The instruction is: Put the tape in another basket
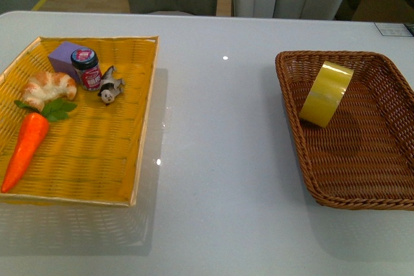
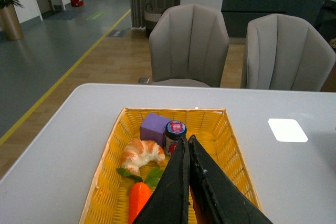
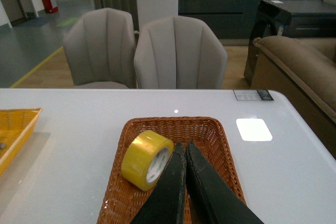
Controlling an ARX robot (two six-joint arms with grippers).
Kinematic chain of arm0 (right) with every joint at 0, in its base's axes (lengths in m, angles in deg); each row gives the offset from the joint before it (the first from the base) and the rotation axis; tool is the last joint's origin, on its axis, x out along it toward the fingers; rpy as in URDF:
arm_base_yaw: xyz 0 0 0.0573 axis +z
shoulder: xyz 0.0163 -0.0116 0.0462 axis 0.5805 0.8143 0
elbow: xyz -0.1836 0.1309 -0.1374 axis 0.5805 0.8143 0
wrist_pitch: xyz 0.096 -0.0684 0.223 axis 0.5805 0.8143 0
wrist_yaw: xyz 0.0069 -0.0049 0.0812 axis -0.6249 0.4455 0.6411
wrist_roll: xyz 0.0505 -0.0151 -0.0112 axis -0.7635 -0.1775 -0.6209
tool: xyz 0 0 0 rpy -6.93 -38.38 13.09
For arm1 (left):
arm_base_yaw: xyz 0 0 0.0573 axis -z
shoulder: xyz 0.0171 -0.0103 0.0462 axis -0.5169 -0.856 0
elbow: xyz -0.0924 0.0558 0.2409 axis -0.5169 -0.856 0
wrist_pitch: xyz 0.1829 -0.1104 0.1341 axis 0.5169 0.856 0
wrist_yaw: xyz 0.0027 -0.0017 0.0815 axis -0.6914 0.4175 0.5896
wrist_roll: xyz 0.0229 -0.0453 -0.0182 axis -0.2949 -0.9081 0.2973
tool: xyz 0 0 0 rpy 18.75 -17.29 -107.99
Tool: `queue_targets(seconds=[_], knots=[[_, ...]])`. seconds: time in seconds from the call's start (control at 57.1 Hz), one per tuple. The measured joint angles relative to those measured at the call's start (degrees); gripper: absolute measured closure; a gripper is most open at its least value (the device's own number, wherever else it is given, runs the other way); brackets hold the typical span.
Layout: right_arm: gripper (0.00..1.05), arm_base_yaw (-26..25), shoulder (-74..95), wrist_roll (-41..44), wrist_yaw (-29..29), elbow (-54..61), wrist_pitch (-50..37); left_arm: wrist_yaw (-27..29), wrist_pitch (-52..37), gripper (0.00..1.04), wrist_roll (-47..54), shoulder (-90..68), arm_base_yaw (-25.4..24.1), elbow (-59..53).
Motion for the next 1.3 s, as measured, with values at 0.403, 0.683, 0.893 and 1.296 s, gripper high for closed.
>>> queue_targets(seconds=[0.403,0.683,0.893,1.296], knots=[[1.03,0.02,-8.2,0.0,-0.02,0.0,8.13,-0.81,15.98,1.03,0.04,17.49,-1.97,-0.17],[1.03,0.02,-18.1,0.0,-0.02,-0.02,18.4,-0.81,23.08,1.03,0.07,24.9,-1.97,-0.17],[1.03,0.02,-18.18,0.0,-0.02,-0.02,18.43,-0.81,27.39,1.03,0.07,29.16,-1.97,-0.17],[1.03,0.02,-18.25,0.0,0.0,-0.02,18.45,-0.83,40.19,1.03,0.09,40.92,-2.01,-0.15]])
